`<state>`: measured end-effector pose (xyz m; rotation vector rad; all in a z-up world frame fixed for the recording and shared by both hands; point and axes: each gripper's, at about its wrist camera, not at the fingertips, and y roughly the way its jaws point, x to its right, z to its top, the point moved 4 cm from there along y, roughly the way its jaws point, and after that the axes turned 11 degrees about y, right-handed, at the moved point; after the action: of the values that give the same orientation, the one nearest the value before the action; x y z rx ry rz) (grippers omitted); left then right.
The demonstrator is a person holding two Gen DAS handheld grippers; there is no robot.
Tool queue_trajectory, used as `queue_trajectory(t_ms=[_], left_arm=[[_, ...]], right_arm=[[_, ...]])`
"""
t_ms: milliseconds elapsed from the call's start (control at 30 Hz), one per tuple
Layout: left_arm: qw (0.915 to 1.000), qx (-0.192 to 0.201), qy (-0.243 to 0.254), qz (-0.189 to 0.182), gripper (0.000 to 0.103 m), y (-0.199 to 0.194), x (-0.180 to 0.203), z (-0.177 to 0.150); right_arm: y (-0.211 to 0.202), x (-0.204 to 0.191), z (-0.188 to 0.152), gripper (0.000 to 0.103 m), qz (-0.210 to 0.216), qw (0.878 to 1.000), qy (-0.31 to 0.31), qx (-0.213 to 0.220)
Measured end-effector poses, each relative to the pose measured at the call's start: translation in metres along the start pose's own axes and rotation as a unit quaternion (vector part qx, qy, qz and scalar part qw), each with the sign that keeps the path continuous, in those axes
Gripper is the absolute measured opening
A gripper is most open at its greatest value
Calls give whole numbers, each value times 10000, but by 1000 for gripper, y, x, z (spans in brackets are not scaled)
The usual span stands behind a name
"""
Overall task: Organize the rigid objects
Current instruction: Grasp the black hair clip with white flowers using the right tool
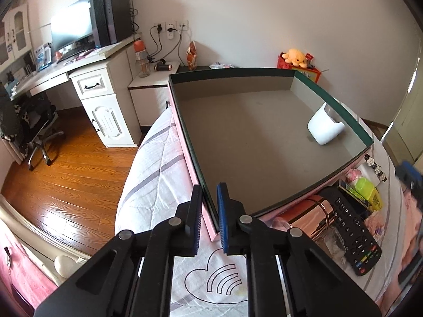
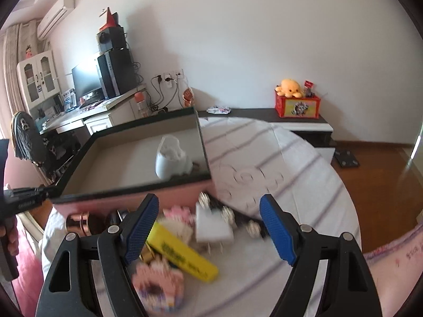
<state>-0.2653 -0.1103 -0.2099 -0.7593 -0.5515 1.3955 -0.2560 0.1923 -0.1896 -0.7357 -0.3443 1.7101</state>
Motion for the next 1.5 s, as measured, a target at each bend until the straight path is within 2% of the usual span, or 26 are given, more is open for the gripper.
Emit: queue_trajectory(t_ms=[167, 333, 533, 800, 1000, 1067, 1100, 1233, 1333, 1500], left_arm=[[9998, 52, -176, 57, 8, -2, 0, -2], [9995, 68, -224, 191, 7, -3, 1, -3], [9994, 48, -208, 256, 7, -2, 3, -3], [9993, 30, -156, 326, 7, -3, 5, -3], [9994, 20, -142, 312, 7, -4, 6, -4], [9994, 18, -136, 311, 7, -4, 6, -4], [9994, 14, -135, 314, 7, -3, 6, -4], [9993, 9, -118, 344, 7, -3, 7, -4], [9993, 8, -121, 347, 7, -3, 7, -5], [9993, 13, -140, 357, 7, -4, 6, -5]], right_arm=[[3, 11, -24, 80, -77, 9997, 86, -199], [13, 17, -32, 80, -156, 9991, 111, -378], [16, 18, -27, 80, -220, 9989, 129, -402], [42, 25, -4, 80, -508, 9974, -84, -511], [70, 31, 4, 80, 37, 9943, -88, -1058], [73, 33, 3, 71, 375, 9922, 1, -1190], [73, 34, 3, 62, 558, 9907, 72, -1238], [67, 31, 3, 29, 700, 9899, -3, -1235], [65, 27, 3, 23, 577, 9911, -180, -1183], [58, 22, 7, 20, 267, 9943, -373, -968]])
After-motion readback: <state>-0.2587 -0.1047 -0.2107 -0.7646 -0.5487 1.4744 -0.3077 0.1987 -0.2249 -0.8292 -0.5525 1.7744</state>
